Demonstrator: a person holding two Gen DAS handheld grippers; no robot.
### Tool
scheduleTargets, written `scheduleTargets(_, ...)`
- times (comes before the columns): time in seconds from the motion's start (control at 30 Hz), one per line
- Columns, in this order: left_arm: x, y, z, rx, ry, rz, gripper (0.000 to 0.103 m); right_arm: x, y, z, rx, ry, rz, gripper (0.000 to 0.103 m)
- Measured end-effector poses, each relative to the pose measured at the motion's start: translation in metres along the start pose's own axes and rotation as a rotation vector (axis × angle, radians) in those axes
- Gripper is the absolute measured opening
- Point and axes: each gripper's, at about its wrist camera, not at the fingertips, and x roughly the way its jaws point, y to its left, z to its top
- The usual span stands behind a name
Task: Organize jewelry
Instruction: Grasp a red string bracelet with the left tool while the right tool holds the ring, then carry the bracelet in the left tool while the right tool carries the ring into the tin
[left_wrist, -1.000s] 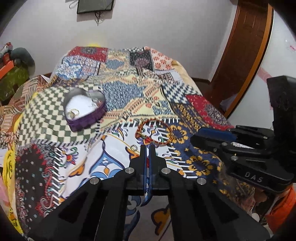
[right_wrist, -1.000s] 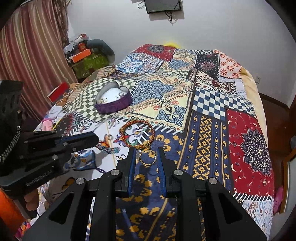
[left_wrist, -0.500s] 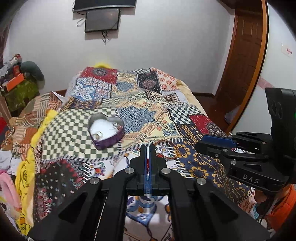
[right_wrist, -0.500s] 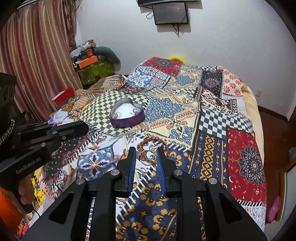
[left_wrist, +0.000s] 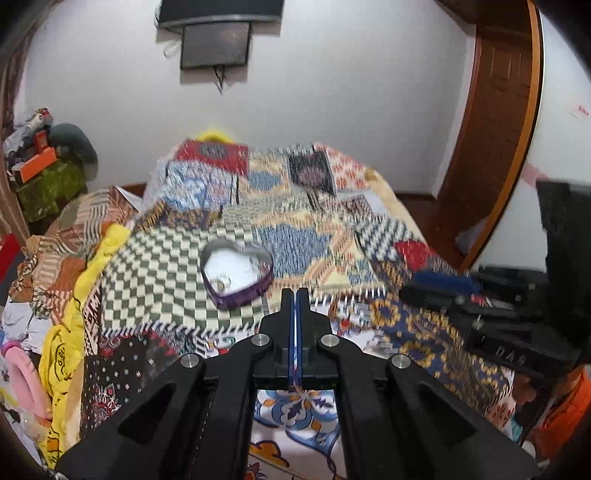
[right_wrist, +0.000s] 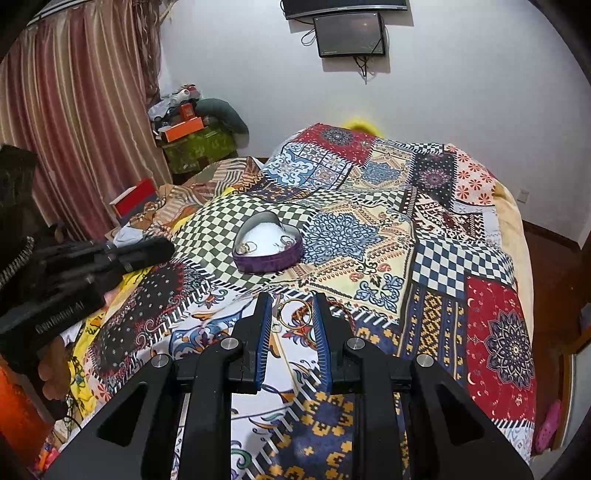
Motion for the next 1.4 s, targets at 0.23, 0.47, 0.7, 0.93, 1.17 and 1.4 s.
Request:
scheduleTargets(0.23, 0.043, 0.010, -0.027, -0.048, 0.161, -0.005, 0.047, 0.012, 0.000, -0.005, 0.001, 0.033, 0.006, 0.020)
scheduleTargets(0.47, 0.074, 0.007, -0.049, -0.095, 0.246, -0.053, 0.047, 0.017, -0.011, -0.010, 0.019, 0.052, 0.004, 0.020)
scheduleTargets(0.7, 0.074, 0.004, -0.057, -0.065, 0.210, -0.040, 0.046, 0.019, -0.013, -0.011, 0.030, 0.057, 0.003, 0.020)
scheduleTargets(0.93, 0.068, 0.013, -0.058, -0.070, 0.190, -0.013, 0.008, 0.019, -0.009, -0.011, 0.017, 0.062, 0.008, 0.020)
scheduleTargets(1.17, 0.054, 0.026, -0.052, -0.096, 0.137, 0.018, 0.008, 0.016, -0.002, -0.006, 0.004, 0.048, 0.004, 0.020)
scheduleTargets(1.4, 0.037, 0.037, -0.035, -0.099, 0.071, 0.041, 0.008, 0.019, 0.006, 0.004, -0.006, 0.031, 0.011, 0.020)
